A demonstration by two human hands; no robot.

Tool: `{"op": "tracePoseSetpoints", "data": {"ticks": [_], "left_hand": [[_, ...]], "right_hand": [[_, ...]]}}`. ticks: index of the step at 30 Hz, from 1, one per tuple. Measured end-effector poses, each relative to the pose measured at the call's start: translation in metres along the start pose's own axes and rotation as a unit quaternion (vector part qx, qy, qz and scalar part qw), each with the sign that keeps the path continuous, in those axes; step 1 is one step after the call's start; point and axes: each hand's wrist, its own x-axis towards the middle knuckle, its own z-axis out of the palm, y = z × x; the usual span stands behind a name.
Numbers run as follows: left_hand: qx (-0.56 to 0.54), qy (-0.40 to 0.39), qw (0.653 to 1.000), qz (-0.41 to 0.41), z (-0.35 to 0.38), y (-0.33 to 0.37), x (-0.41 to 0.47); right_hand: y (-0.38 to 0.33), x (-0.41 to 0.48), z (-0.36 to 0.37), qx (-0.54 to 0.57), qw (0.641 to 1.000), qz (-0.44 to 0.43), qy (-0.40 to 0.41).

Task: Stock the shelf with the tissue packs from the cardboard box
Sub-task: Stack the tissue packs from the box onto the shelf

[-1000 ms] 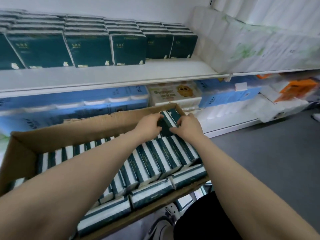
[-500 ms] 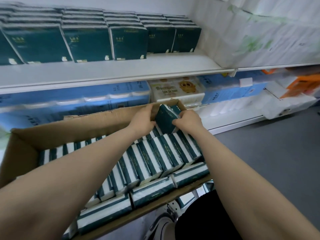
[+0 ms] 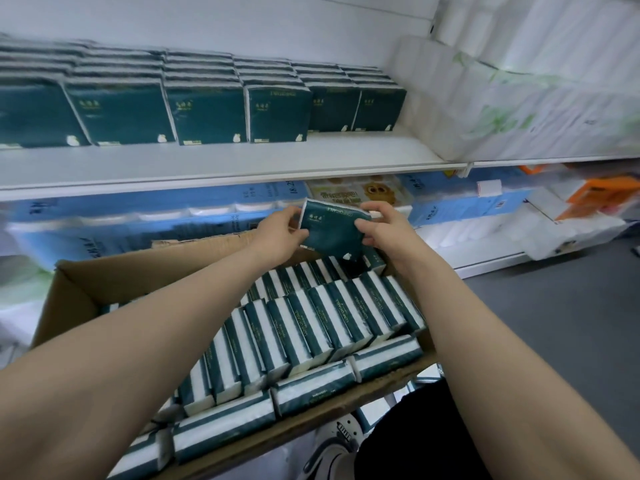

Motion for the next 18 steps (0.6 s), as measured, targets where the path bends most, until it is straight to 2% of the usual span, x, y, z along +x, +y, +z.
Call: {"op": "tracePoseSetpoints", "data": {"ticks": [3, 10, 18], "left_hand": [[-0.013, 0.033, 0.999, 0.013, -0.011, 0.005, 0.0], [-0.097, 0.131, 0.986, 0.042, -0.039, 0.039, 0.018], [-0.084, 0.152, 0.98, 0.093, -0.049, 0.072, 0.059]], "right_hand": [[-0.008, 0.004, 0.001, 0.052, 0.997, -0.026, 0.056], [-0.05, 0.019, 0.001, 0.08, 0.982, -0.124, 0.117], [-0.088, 0.059, -0.009, 0.031, 0.97, -0.198, 0.137]]}}
